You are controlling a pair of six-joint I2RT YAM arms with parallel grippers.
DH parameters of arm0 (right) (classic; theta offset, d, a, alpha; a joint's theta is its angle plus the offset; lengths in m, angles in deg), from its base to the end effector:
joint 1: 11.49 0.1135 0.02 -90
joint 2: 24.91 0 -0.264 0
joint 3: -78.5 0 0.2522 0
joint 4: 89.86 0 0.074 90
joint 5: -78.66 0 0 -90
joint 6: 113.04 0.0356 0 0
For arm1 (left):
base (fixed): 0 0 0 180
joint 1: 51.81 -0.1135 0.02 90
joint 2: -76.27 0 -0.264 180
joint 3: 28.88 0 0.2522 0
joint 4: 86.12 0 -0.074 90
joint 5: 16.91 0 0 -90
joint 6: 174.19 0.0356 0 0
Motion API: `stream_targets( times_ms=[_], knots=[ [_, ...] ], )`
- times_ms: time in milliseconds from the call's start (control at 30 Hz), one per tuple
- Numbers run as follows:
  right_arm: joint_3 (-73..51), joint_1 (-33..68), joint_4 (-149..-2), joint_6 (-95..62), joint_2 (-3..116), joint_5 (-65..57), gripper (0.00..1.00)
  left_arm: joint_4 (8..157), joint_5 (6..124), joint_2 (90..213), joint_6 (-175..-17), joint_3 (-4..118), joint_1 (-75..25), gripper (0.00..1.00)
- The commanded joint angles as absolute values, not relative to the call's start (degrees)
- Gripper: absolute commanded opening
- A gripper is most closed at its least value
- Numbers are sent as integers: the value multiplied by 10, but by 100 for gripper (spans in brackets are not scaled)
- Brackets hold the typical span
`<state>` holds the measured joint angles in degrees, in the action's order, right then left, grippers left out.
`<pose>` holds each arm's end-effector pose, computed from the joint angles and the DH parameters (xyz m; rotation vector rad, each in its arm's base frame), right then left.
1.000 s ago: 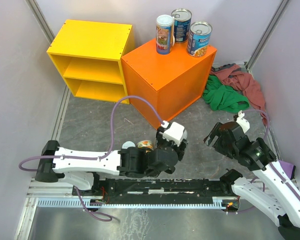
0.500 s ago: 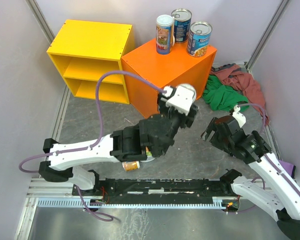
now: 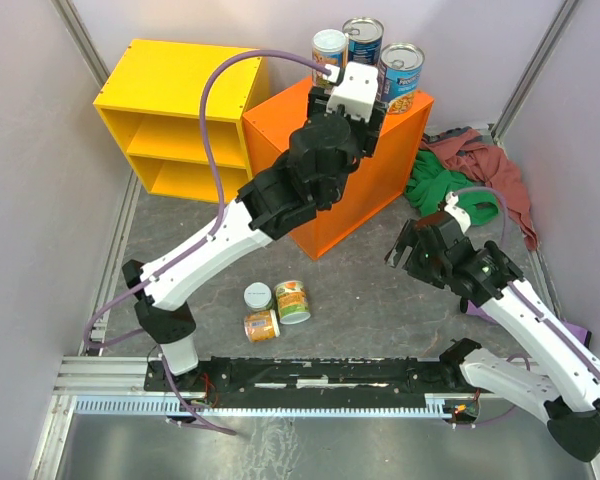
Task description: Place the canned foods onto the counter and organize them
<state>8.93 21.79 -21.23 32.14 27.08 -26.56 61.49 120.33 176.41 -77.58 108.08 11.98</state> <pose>0.1439 0.0833 0.3134 0.5794 2.3848 0.3700 0.1852 -0.3170 0.5321 0.2618 1.4984 -0.1830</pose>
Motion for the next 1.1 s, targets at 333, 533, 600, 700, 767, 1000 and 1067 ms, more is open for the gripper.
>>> stream_targets(
  times_ms=[333,533,600,700,767,1000,1067],
  knots=[
    [69,219,-277,291,303,-219,89,656,1097,1822,-837,1190,27,20],
    [70,219,-288,288,311,-208,89,648,1085,1847,-846,1218,13,24],
    [70,219,-290,286,316,-206,89,646,1081,1855,-850,1226,11,27],
    [71,219,-292,280,319,-204,89,638,1077,1867,-856,1242,8,33],
    [72,219,-294,278,323,-203,89,632,1073,1874,-860,1250,6,38],
    [70,219,-302,269,337,-199,90,625,1071,1889,-864,1256,3,69],
    [69,218,-302,267,341,-197,90,622,1074,1892,-864,1257,2,75]
  ],
)
